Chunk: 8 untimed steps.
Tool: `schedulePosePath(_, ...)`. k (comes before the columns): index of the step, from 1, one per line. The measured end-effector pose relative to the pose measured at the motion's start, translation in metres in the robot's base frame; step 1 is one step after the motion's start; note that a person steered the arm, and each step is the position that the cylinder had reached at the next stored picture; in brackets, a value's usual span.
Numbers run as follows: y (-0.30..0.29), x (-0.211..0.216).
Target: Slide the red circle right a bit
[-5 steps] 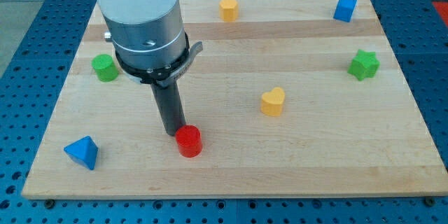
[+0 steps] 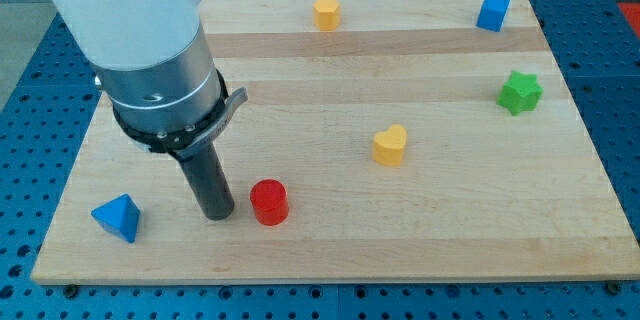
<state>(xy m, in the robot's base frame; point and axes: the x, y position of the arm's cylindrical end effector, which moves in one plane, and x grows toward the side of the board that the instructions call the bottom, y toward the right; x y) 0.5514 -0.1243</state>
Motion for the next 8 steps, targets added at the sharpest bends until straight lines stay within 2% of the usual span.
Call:
schedulePosePath(6, 0.09, 0.004)
schedulePosePath(8, 0.09, 0.004)
